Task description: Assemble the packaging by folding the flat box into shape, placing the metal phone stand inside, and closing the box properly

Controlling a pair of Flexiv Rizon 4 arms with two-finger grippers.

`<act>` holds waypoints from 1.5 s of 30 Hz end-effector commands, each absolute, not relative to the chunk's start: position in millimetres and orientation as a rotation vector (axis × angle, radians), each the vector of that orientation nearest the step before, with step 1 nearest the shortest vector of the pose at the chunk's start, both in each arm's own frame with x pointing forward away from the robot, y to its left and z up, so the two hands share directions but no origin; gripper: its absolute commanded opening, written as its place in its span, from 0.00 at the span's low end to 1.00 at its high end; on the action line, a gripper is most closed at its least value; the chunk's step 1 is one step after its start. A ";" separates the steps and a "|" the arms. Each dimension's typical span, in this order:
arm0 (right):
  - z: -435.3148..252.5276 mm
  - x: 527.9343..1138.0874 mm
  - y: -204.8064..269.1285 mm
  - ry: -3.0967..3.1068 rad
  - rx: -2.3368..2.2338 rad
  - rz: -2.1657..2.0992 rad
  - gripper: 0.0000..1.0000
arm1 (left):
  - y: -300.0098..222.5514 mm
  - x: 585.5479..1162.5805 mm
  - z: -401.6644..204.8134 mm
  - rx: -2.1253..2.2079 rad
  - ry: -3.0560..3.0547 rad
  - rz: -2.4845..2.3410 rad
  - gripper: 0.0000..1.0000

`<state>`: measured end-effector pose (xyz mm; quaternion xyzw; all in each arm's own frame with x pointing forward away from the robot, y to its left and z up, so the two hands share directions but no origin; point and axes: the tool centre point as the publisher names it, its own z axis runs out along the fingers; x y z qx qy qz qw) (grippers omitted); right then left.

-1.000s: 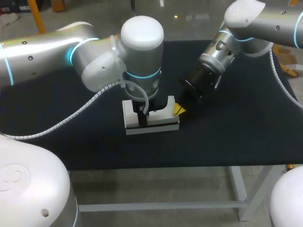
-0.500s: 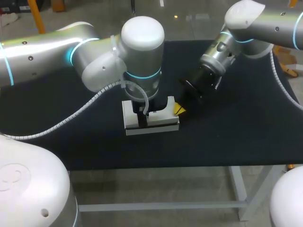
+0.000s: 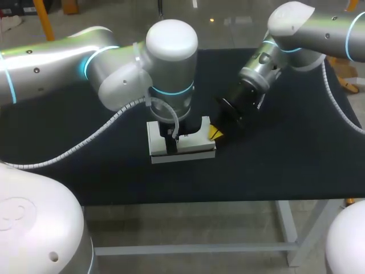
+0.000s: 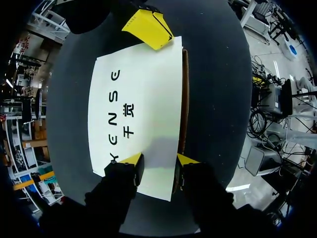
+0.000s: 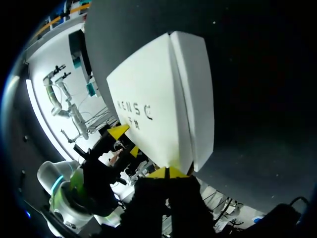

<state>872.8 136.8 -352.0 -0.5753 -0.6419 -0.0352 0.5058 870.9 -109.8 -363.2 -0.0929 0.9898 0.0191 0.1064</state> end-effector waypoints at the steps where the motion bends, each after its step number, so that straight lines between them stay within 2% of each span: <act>1: -351.9 873.6 137.0 -1.552 -1.383 -0.083 0.00 | -106.1 866.3 -360.5 -0.270 2.907 0.050 0.44; 9: -352.5 872.8 138.4 -1.556 -1.382 -0.083 0.00 | -95.4 861.6 -349.8 -0.255 2.901 -0.037 0.46; 14: -352.2 871.5 139.0 -1.560 -1.386 -0.083 0.00 | -83.2 858.0 -338.4 -0.194 2.917 -0.174 0.40; 20: -351.6 871.0 141.4 -1.565 -1.386 -0.082 0.00 | -78.8 859.6 -337.8 -0.179 2.928 -0.209 0.39; 22: -352.5 871.1 142.2 -1.566 -1.385 -0.079 0.00 | -77.5 862.3 -339.1 -0.200 2.939 -0.245 0.32; 23: -352.9 871.2 142.4 -1.566 -1.385 -0.078 0.00 | -76.3 864.3 -339.2 -0.212 2.947 -0.274 0.22; 24: -353.2 871.3 142.6 -1.565 -1.385 -0.076 0.00 | -74.4 866.4 -339.1 -0.221 2.954 -0.308 0.07; 25: -353.3 871.3 142.6 -1.565 -1.385 -0.076 0.00 | -73.7 867.4 -339.3 -0.230 2.957 -0.315 0.00; 45: -363.4 867.7 139.4 -1.549 -1.383 -0.075 0.00 | -77.9 866.1 -360.9 -0.180 3.023 -0.311 0.00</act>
